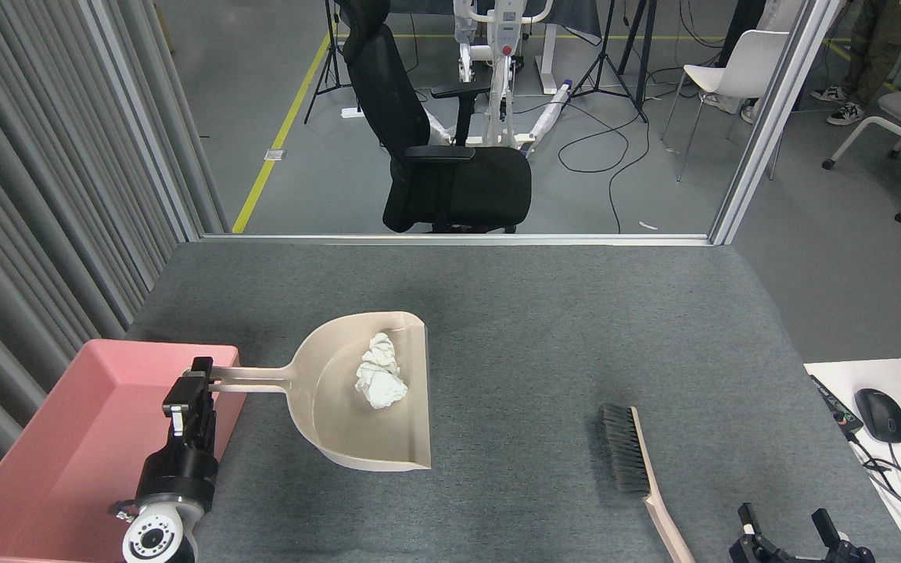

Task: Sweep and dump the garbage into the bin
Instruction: 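Lift the dustpan with the left gripper and carry it over the pink bin, then tilt the dustpan with the left gripper to dump the paper into the bin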

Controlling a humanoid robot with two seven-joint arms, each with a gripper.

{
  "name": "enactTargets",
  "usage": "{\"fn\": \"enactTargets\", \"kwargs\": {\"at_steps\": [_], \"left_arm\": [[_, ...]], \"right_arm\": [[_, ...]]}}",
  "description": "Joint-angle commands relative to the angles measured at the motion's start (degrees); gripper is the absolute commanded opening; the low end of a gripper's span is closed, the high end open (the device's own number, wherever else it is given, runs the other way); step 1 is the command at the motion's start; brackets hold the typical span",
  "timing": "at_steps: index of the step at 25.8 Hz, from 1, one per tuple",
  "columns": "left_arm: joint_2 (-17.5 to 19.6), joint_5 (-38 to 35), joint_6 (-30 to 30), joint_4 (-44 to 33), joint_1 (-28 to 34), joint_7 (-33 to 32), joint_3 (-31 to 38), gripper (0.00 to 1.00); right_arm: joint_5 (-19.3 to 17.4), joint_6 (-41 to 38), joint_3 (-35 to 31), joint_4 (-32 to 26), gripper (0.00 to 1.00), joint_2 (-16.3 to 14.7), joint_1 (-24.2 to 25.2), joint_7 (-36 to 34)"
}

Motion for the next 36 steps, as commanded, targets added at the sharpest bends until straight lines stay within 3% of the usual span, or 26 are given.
{"fn": "enactTargets", "kwargs": {"at_steps": [1, 7, 11, 21, 25, 36], "left_arm": [[0.77, 2.34, 0.61, -0.03, -1.02, -0.38, 2.63, 0.25], [1.29, 3.92, 1.93, -0.29, -1.81, -1.09, 5.88, 0.25], [4.72, 5.33, 2.28, 0.41, -3.13, -1.61, 8.25, 0.26], [20.54, 12.27, 0.61, 9.37, -6.56, -2.67, 12.83, 0.26], [25.02, 13.59, -0.88, 12.8, -7.35, -2.93, 13.0, 0.26], [39.17, 11.22, -8.7, 19.48, -6.91, -2.93, 12.39, 0.26]], "right_arm": [[0.03, 0.05, 0.12, -0.01, 0.99, 0.26, -0.05, 0.08], [0.03, 0.05, 0.04, 0.08, 0.99, 0.26, -0.05, 0.08], [0.03, 0.05, 0.04, -0.01, 0.99, 0.26, -0.05, 0.08], [0.03, 0.05, 0.04, -0.01, 0.99, 0.35, -0.05, 0.08], [0.03, 0.05, 0.04, -0.01, 0.99, 0.79, -0.05, 0.08], [0.03, -0.39, -0.05, -0.01, 0.99, 0.7, -0.05, 0.08]]}}
